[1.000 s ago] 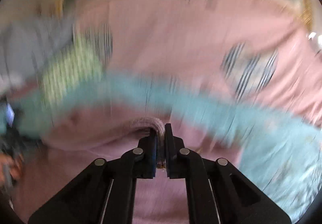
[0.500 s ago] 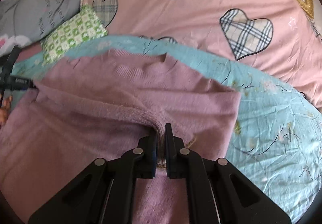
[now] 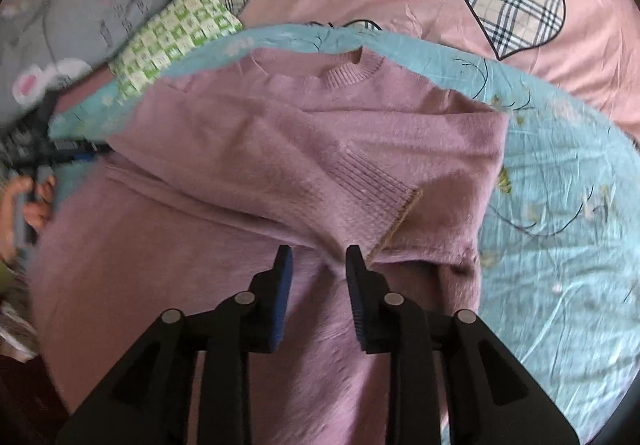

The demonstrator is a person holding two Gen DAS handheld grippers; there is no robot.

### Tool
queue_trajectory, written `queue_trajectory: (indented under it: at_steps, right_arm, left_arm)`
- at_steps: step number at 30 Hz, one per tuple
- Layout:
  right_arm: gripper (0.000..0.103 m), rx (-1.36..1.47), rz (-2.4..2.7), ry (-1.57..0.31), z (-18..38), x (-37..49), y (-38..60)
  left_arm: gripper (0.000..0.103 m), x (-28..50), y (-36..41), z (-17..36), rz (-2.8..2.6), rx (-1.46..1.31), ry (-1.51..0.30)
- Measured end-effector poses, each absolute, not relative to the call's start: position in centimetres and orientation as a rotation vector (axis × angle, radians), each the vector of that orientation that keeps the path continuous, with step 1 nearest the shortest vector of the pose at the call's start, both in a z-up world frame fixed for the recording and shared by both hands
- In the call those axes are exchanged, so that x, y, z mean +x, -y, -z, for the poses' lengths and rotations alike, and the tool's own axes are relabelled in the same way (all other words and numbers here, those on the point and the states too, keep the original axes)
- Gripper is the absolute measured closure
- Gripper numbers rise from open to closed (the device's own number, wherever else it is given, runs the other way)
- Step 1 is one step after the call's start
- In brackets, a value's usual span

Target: Fold small clothes

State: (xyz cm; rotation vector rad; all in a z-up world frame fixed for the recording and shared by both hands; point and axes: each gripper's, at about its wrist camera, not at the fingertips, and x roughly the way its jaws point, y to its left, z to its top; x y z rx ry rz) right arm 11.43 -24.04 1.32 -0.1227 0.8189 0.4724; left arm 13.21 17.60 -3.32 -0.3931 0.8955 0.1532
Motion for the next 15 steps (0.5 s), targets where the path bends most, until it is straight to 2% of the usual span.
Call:
queue_trajectory:
  at_steps: [3,5,7,15]
  right_arm:
    - [0.061,-0.047,-0.559,-0.790,-3.5,11.9,22.7]
    - [0.054,-0.004,-0.606,-0.777,-4.6,13.0,21.0]
    - [0.053,0.061,-0.676,-0.780,-5.7,15.2,18.2]
    - [0.052,0.259,-0.883,-0.984,-4.9,25.9,4.7]
  left_arm:
    - [0.047,11.6,-17.5,2.0,-0.068,-0.429,-0.841]
    - [0.042,11.6,-17.3,1.4,-0.035,-0.440,-0.825]
    - [0.037,12.7,-16.8,1.1,-0.039,-0.413,-0.830]
    - [0.036,17.9,-16.2,2.4,0.010,-0.458,-0.897]
